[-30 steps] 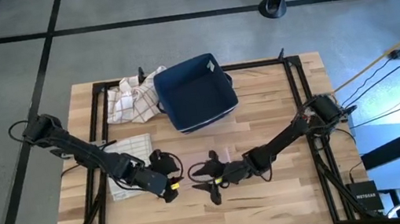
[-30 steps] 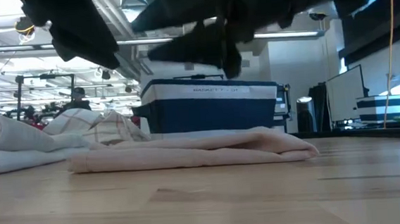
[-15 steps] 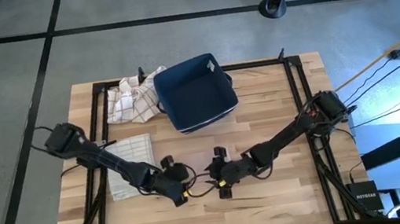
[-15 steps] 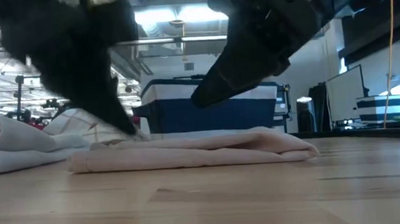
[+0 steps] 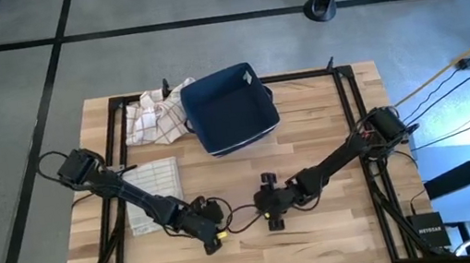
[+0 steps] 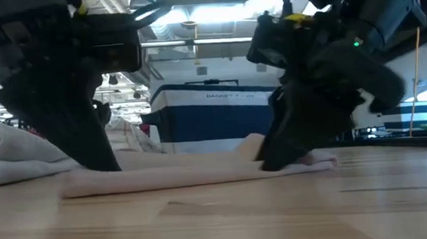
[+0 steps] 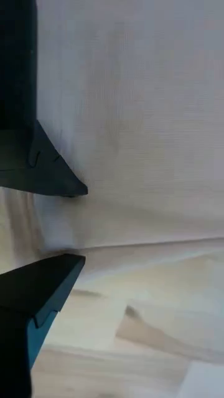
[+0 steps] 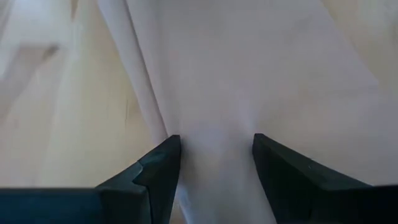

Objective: Fold towel
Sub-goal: Fold the pink towel on the table

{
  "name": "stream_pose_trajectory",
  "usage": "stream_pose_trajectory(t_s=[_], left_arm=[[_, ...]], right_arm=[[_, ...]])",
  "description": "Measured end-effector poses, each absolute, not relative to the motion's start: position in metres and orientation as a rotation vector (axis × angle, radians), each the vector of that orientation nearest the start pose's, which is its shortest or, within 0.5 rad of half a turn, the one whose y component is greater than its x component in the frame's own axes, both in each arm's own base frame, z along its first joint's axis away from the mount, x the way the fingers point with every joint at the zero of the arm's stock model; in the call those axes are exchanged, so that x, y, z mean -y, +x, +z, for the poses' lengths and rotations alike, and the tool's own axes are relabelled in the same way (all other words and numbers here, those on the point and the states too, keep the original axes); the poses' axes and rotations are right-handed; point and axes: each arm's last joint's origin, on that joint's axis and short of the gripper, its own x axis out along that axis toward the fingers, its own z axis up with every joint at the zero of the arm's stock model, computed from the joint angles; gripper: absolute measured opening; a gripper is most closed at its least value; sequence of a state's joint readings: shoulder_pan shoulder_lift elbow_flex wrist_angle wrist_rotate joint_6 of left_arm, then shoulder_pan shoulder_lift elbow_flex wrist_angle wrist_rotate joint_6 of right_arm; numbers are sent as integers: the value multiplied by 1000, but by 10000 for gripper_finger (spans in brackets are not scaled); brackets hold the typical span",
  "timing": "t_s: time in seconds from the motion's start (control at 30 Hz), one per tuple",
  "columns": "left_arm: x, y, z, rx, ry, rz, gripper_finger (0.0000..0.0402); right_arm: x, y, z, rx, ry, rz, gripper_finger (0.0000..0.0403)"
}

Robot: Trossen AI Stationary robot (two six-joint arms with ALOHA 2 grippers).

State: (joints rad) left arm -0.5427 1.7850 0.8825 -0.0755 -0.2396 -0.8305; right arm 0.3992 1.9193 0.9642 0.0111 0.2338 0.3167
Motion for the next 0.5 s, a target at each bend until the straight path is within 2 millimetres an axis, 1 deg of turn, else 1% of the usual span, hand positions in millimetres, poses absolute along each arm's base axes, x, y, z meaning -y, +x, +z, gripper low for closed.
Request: stream_pose_trajectory(t_s=[0.1, 0.23, 0.33, 0.43, 0.5], left_arm=[[165, 287, 140, -922, -402, 72, 159], [167, 288, 169, -863, -439, -21, 159], [166, 284, 184, -838, -433, -74, 159], [163, 281, 192, -818, -409, -80, 159], [162, 282, 192, -800, -377, -62, 159]], right_arm=[[-130, 323, 112, -988, -31, 18, 204], [-125, 309, 128, -1072, -89, 66, 204], [-119, 294, 144, -1145, -147, 90, 204], [-115, 286, 165, -1126, -134, 67, 204], [-115, 289, 175, -1047, -68, 5, 204]])
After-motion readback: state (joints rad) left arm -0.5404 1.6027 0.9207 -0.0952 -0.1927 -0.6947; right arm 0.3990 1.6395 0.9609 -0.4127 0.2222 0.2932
